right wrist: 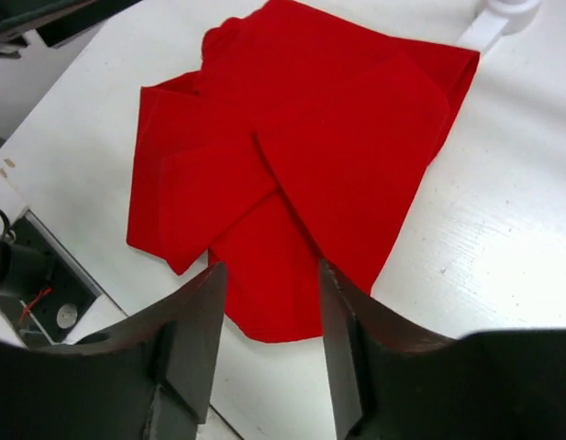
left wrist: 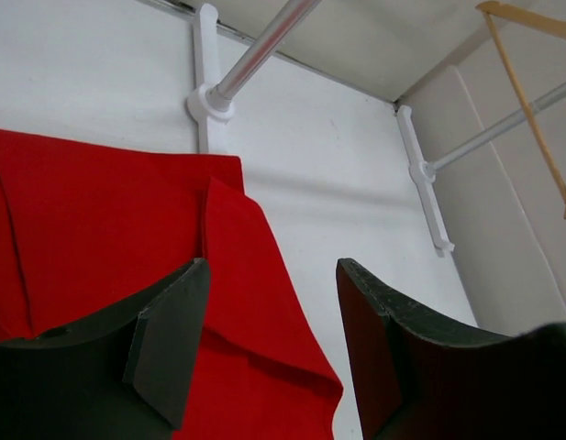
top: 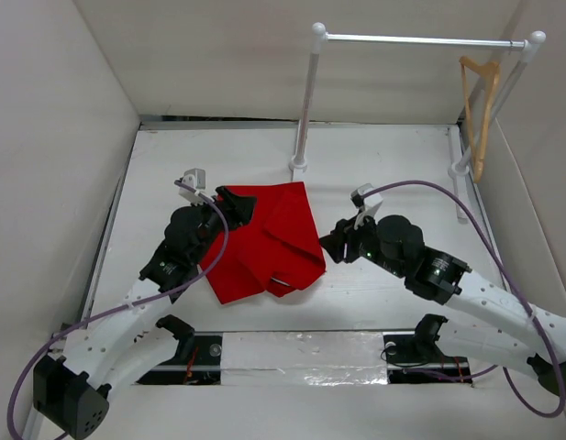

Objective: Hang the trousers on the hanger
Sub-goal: Flatten out the trousers at the center of the board.

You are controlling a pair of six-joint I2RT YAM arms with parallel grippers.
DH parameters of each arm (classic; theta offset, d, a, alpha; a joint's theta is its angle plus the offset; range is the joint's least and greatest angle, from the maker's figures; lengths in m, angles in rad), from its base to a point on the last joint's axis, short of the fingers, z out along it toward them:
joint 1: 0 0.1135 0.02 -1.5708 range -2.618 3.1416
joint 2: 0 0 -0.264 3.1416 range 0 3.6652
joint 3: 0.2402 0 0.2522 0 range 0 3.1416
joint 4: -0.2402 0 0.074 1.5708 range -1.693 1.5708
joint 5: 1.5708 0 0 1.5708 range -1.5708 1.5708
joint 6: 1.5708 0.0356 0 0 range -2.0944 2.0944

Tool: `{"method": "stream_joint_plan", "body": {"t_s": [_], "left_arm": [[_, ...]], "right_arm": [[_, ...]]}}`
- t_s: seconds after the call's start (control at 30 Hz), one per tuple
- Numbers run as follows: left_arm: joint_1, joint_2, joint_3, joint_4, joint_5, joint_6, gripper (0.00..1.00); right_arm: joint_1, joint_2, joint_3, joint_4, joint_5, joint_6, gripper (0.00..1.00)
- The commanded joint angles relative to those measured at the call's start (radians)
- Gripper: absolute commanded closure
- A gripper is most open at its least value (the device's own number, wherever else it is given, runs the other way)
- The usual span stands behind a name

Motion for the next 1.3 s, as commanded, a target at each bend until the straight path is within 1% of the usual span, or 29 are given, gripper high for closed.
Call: {"method": "stream_joint_plan", "body": {"t_s": [0.0,0.03,0.07,0.1,0.13,0.2,0.23,0.27,0.3,0.33,0.37,0.4,0.43,0.47,0.5,0.53,0.57,0.6,0.7,0.8,0.9,0.97,1.1,1.27], "left_arm": [[0.001,0.005,-0.015,-0.026,0.003,0.011,0.45],[0.001,0.007,-0.018,-0.004,0.037,0.016,0.46],[0.001,0.014,-0.015,0.016,0.057,0.037,0.49],[0.001,0.043,-0.014,0.041,0.080,0.046,0.66],[0.001,0.066,-0.002,0.043,0.121,0.049,0.77],[-0.012,0.147,0.061,0.021,0.138,0.068,1.00],[-0.034,0.168,0.072,0.024,0.117,0.077,1.00],[-0.105,0.188,0.098,0.021,0.091,0.088,1.00],[-0.147,0.230,0.116,0.011,0.027,0.114,1.00],[-0.190,0.253,0.138,-0.029,-0.086,0.128,1.00],[-0.262,0.279,0.185,-0.061,-0.142,0.140,1.00],[-0.290,0.336,0.207,-0.086,-0.197,0.149,0.86],[-0.312,0.362,0.225,-0.118,-0.272,0.151,0.75],[-0.324,0.387,0.254,-0.173,-0.300,0.146,0.64],[-0.333,0.424,0.259,-0.189,-0.322,0.140,0.47],[-0.333,0.436,0.259,-0.201,-0.330,0.142,0.41],[-0.333,0.448,0.261,-0.204,-0.325,0.145,0.36],[-0.342,0.470,0.261,-0.207,-0.327,0.143,0.32],[-0.342,0.511,0.259,-0.207,-0.337,0.151,0.28],[-0.342,0.572,0.282,-0.226,-0.346,0.166,0.27],[-0.342,0.643,0.323,-0.285,-0.425,0.162,0.27],[-0.342,0.674,0.347,-0.322,-0.462,0.158,0.28],[-0.342,0.734,0.365,-0.330,-0.480,0.145,0.29],[-0.342,0.765,0.382,-0.381,-0.540,0.106,0.29]], "right_arm": [[-0.036,-0.002,-0.002,0.043,0.017,0.011,0.46],[-0.046,-0.006,-0.010,0.037,0.012,0.019,0.52],[-0.057,-0.010,-0.010,0.029,0.011,0.025,0.53],[-0.081,-0.015,-0.023,0.023,0.009,0.033,0.98],[-0.095,-0.031,-0.033,0.021,0.006,0.047,1.00],[-0.126,-0.048,-0.050,0.027,-0.024,0.048,1.00],[-0.155,-0.056,-0.063,0.023,-0.034,0.054,1.00],[-0.168,-0.076,-0.068,0.017,-0.038,0.061,1.00],[-0.179,-0.087,-0.071,0.011,-0.034,0.067,1.00],[-0.201,-0.096,-0.083,0.007,-0.031,0.082,1.00],[-0.213,-0.111,-0.091,0.009,-0.028,0.085,1.00],[-0.225,-0.117,-0.099,0.010,-0.037,0.091,1.00],[-0.238,-0.122,-0.103,0.007,-0.044,0.102,1.00],[-0.257,-0.124,-0.117,0.006,-0.055,0.111,0.99],[-0.268,-0.128,-0.126,0.006,-0.077,0.120,0.89],[-0.277,-0.127,-0.137,0.020,-0.090,0.137,0.82],[-0.296,-0.125,-0.169,0.038,-0.109,0.142,0.73],[-0.296,-0.116,-0.188,0.061,-0.155,0.142,0.56],[-0.323,-0.099,-0.223,0.102,-0.241,0.154,0.36],[-0.333,-0.072,-0.254,0.158,-0.305,0.150,0.30],[-0.333,-0.041,-0.255,0.173,-0.334,0.140,0.27],[-0.333,-0.019,-0.260,0.181,-0.344,0.139,0.27],[-0.324,0.007,-0.272,0.208,-0.365,0.136,0.26],[-0.304,0.024,-0.284,0.221,-0.367,0.131,0.25]]}}
